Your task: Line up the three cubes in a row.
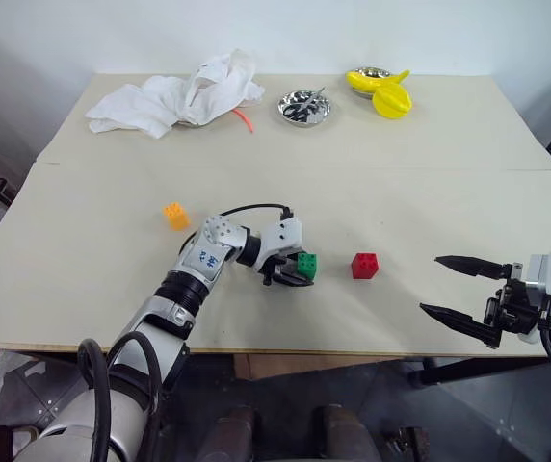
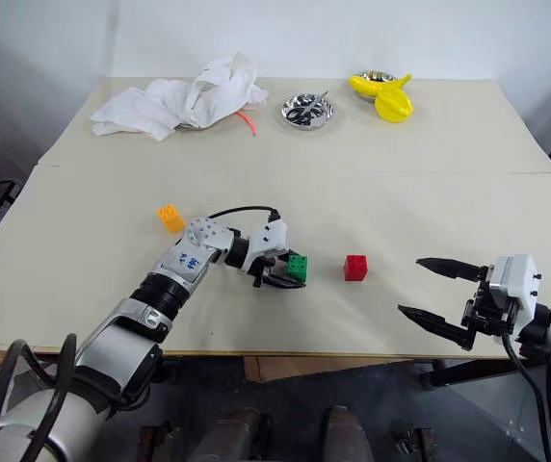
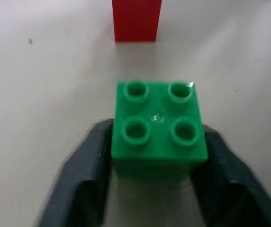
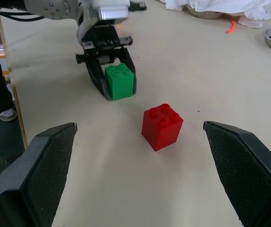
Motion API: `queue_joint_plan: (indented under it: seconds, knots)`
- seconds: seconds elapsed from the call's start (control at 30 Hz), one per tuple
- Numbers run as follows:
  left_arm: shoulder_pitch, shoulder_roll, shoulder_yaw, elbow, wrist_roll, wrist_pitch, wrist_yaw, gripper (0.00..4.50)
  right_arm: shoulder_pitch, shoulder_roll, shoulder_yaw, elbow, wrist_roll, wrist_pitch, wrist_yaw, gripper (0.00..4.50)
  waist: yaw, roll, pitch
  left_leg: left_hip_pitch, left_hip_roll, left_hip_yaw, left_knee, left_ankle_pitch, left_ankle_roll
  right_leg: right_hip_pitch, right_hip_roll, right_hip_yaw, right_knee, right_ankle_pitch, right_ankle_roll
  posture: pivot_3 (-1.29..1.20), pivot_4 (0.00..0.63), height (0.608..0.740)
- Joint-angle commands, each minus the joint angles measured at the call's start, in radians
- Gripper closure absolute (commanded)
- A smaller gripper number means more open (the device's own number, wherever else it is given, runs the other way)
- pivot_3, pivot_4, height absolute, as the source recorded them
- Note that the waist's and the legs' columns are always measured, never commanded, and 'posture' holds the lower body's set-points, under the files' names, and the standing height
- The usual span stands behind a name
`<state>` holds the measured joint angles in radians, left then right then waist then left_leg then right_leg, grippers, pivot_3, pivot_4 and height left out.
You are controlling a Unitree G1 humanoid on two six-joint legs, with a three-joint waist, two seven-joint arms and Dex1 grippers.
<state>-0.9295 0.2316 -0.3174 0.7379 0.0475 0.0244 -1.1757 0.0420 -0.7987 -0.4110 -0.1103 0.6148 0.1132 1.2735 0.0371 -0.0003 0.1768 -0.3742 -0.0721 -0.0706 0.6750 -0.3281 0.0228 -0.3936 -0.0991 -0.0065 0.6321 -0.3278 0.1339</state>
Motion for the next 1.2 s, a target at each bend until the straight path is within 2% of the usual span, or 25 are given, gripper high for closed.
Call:
queue_joint_plan:
  seconds: [0.03, 0.13, 0.23, 0.37, 0.53, 0.67, 0.73, 0.83, 0.93, 1.07, 1.2]
  knots:
    - [0.016, 0.004, 0.009, -0.046, -0.018, -0.006, -0.018, 0.81, -0.004, 0.001, -0.015, -0.004, 0.009, -0.019, 0.005, 0.0, 0.001, 0.0, 0.0, 0.0, 0.0, 0.0, 0.0, 0.0, 0.0, 0.0, 0.0, 0.0, 0.0, 0.0, 0.0, 0.0, 0.15, 0.74]
    - [0.029, 0.032, 0.039, -0.086, -0.047, -0.055, -0.039, 0.03, -0.008, 0.001, -0.01, 0.005, 0.008, -0.024, 0.01, 0.0, -0.002, 0.0, 0.0, 0.0, 0.0, 0.0, 0.001, 0.0, 0.0, 0.0, -0.001, 0.0, 0.001, 0.0, 0.0, 0.0, 0.15, 0.74]
    - [0.048, 0.083, 0.101, -0.146, -0.127, -0.097, -0.106, 0.03, -0.021, 0.001, -0.002, 0.02, 0.007, -0.03, 0.016, 0.0, -0.01, 0.0, 0.0, -0.001, 0.001, 0.0, 0.001, 0.0, 0.0, -0.001, -0.002, 0.0, 0.001, 0.0, 0.0, 0.0, 0.15, 0.74]
    - [0.098, 0.211, 0.274, -0.27, -0.325, -0.116, -0.222, 0.03, -0.056, 0.007, 0.025, 0.048, 0.003, -0.036, 0.029, 0.0, -0.023, 0.0, 0.0, -0.001, 0.003, 0.0, 0.0, 0.0, -0.001, -0.002, -0.002, 0.001, 0.002, 0.0, 0.0, 0.0, 0.15, 0.74]
    - [0.198, 0.397, 0.432, -0.376, -0.37, -0.029, -0.124, 0.03, -0.122, 0.013, 0.071, 0.087, 0.01, -0.013, 0.039, 0.0, -0.031, 0.0, 0.0, 0.0, 0.003, 0.0, 0.001, -0.001, -0.002, -0.002, -0.001, 0.001, 0.002, 0.0, 0.0, 0.0, 0.15, 0.74]
    - [0.399, 0.461, 0.575, -0.53, -0.406, 0.022, 0.02, 0.03, -0.188, 0.028, 0.103, 0.117, 0.01, -0.006, 0.04, 0.0, -0.038, 0.0, 0.0, 0.0, 0.003, -0.001, 0.0, -0.001, -0.002, -0.002, -0.002, 0.009, 0.005, 0.0, -0.001, 0.0, 0.15, 0.74]
    - [0.575, 0.437, 0.701, -0.627, -0.438, 0.051, 0.132, 0.03, -0.228, 0.041, 0.124, 0.135, 0.008, -0.003, 0.043, 0.0, -0.038, 0.0, 0.0, 0.0, 0.004, -0.001, -0.001, -0.001, -0.002, -0.002, -0.002, 0.009, 0.005, 0.0, -0.001, 0.0, 0.15, 0.74]
    - [0.87, 0.365, 0.88, -0.705, -0.428, -0.014, 0.273, 0.03, -0.27, 0.049, 0.158, 0.154, 0.005, 0.018, 0.053, 0.0, -0.043, 0.0, 0.0, 0.0, 0.004, -0.001, -0.002, -0.001, -0.002, -0.002, -0.002, 0.01, 0.004, 0.0, -0.001, 0.0, 0.15, 0.74]
    - [1.061, 0.27, 1.002, -0.788, -0.452, -0.032, 0.4, 0.03, -0.291, 0.053, 0.174, 0.172, -0.009, 0.01, 0.058, 0.0, -0.036, 0.0, 0.0, 0.002, 0.004, 0.0, -0.007, -0.001, -0.002, -0.002, -0.002, 0.011, 0.001, 0.0, -0.001, 0.0, 0.15, 0.74]
    - [1.222, 0.203, 1.05, -0.87, -0.511, 0.0, 0.441, 0.03, -0.316, 0.053, 0.175, 0.205, -0.022, -0.015, 0.077, 0.0, -0.008, -0.002, 0.001, 0.003, 0.004, -0.001, -0.006, -0.001, -0.002, 0.002, -0.003, 0.01, -0.005, 0.0, -0.001, 0.0, 0.15, 0.74]
    - [1.257, 0.203, 1.023, -0.913, -0.54, 0.021, 0.459, 0.03, -0.337, 0.049, 0.174, 0.238, -0.034, -0.04, 0.091, 0.0, 0.0, -0.002, 0.0, 0.003, 0.003, -0.001, -0.006, -0.001, -0.001, 0.003, -0.005, 0.01, -0.007, 0.0, -0.002, 0.0, 0.15, 0.74]
